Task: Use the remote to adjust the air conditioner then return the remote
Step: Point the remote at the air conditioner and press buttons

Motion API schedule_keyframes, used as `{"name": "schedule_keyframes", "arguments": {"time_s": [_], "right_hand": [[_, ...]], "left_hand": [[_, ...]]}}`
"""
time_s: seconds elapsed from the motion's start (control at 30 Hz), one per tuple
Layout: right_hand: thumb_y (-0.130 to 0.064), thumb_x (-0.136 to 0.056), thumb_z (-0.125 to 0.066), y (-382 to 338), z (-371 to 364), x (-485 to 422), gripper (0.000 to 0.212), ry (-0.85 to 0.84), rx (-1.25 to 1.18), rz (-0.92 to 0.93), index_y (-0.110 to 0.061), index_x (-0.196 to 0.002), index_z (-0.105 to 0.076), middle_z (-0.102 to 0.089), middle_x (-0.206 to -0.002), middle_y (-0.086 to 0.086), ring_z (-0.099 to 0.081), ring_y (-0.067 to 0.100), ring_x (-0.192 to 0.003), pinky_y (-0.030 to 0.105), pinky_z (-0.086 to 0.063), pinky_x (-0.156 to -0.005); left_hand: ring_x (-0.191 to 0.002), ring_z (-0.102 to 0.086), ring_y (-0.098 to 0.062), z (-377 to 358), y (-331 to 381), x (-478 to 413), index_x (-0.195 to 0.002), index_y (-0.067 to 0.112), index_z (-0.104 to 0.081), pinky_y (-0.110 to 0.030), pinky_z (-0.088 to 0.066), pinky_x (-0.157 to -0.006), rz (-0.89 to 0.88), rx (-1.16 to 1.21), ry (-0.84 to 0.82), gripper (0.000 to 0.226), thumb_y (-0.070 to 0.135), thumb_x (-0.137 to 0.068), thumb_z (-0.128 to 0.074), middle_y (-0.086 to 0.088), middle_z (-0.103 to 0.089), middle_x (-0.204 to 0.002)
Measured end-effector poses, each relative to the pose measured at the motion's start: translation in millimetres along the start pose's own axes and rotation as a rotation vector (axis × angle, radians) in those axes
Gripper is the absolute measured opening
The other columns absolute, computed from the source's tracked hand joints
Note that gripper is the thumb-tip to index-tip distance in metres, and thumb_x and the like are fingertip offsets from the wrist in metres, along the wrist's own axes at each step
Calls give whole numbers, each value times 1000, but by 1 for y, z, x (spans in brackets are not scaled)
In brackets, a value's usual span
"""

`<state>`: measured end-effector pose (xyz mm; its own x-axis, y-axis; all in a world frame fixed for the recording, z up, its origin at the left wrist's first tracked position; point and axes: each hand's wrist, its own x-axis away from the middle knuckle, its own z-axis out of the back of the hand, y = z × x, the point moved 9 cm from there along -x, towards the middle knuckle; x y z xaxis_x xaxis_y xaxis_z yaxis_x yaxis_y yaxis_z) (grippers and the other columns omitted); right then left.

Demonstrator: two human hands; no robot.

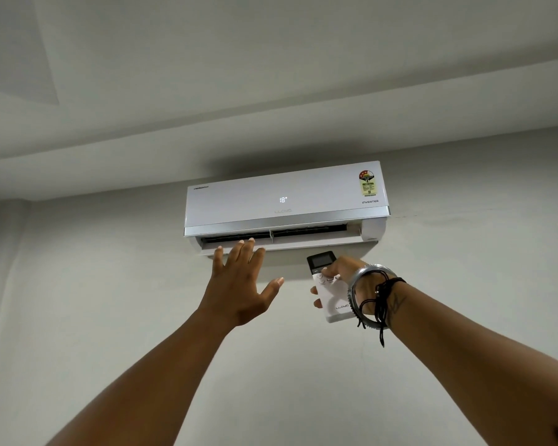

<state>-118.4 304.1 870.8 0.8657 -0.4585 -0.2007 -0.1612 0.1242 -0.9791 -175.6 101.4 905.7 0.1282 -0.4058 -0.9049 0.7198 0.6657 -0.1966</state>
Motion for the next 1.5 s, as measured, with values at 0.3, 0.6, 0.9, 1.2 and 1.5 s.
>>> {"name": "schedule_keyframes", "arguments": {"time_s": [0.3, 0.6, 0.9, 1.2, 1.5], "right_hand": [[-7, -93, -47, 1, 2, 9, 15, 18, 6, 29, 4, -95, -56, -74, -66, 18, -70, 34, -49, 38, -57, -46], [-5, -89, -43, -1, -12, 2, 18, -32, -62, 14, 6, -93, -57, -75, -66, 20, -72, 39, -56, 43, -58, -48], [-6, -88, -44, -5, -28, 3, 19, -84, -87, 11, 7, -88, -58, -74, -66, 20, -72, 39, -57, 40, -57, -55], [-8, -92, -43, -12, -35, 6, 21, -86, -59, 37, 7, -88, -57, -73, -61, 18, -72, 36, -53, 33, -56, -50], [-4, -86, -40, -11, -36, 13, 22, -64, -103, 6, 10, -87, -56, -72, -60, 21, -70, 39, -51, 40, -52, -60]], "left_hand": [[-150, -12, -22, 11, 4, -4, -148, 20, -28, -52, -3, -121, 0, -4, 15, 77, 69, -88, -23, -7, -21, -162], [-150, -12, -22, 18, -2, 0, -147, 20, -28, -52, -3, -120, 6, -3, 9, 78, 69, -87, -22, -6, -19, -162], [-150, -13, -23, 25, -13, 5, -146, 20, -30, -52, -4, -120, 7, -22, 15, 73, 67, -90, -27, -7, -21, -162], [-149, -15, -23, 30, -16, 5, -146, 19, -30, -52, -4, -120, 5, -27, 20, 75, 68, -89, -25, -7, -22, -161], [-149, -17, -23, 30, -16, 6, -145, 19, -31, -52, -5, -120, 4, -27, 20, 76, 69, -88, -22, -7, -24, -161]]}}
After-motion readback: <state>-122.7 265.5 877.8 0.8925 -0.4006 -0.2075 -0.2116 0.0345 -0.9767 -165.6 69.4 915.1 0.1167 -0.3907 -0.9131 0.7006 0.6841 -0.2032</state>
